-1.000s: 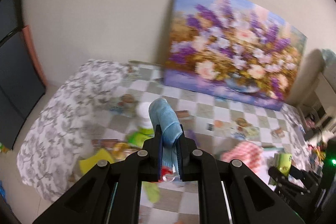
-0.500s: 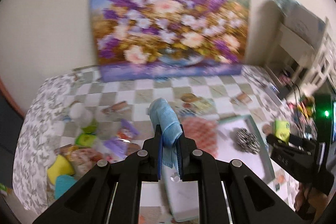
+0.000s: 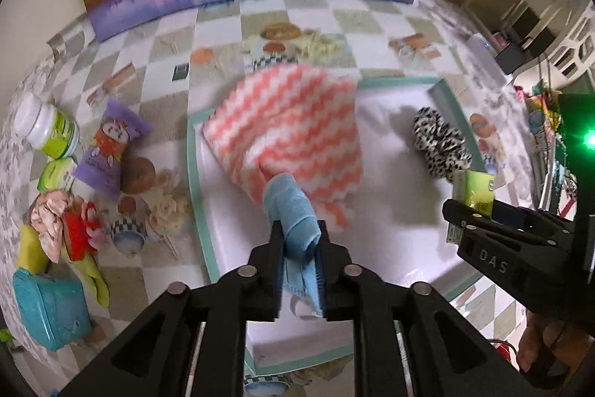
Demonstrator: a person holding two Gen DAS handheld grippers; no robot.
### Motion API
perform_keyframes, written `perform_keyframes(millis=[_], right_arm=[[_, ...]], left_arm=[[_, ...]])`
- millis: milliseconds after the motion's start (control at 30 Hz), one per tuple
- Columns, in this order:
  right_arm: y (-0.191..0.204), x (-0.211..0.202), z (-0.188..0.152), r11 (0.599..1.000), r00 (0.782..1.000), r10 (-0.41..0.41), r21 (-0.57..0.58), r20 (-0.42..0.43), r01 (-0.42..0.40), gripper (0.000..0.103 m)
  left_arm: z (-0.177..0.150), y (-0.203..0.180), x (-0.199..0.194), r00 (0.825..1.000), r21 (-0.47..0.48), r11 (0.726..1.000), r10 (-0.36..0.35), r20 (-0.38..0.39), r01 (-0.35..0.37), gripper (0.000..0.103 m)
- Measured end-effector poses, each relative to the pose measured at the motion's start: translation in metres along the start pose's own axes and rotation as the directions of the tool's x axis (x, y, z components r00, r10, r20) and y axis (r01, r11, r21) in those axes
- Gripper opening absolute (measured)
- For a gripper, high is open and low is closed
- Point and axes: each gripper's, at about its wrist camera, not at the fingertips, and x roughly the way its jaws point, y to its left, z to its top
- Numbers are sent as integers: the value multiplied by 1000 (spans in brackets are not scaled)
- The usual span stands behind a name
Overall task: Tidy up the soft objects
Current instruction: 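Place the tissue pack in the tray with the right gripper while the left gripper carries the mask over, then release the blue mask into the white tray with the left gripper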
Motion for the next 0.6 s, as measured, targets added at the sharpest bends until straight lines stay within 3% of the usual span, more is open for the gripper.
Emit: perform_keyframes(millis=[67,100,200,467,600], right_arm=[[0,-3,0,1000,1000,-1,2,9,1,52],[0,-6,-1,1000,1000,-4,1,16,4,53],[0,-19,0,1000,999,-3,4,45,3,63],[10,-60,3,1000,987,-1,-26,158,5,72],[18,-73,1,999,980,-7,-50,201,17,84]], left_arm=[[-1,1,-1,1000,-2,1000,16,9,-16,54],[-1,1,-4,1000,-6,1000,20,20,-20,60],[1,6,-12,999,-15,1000,12,45,-11,64],[7,32,-39,992,-89,996,39,123,-28,86],[6,51,-49,986,-142,988,82,148,-61,88]])
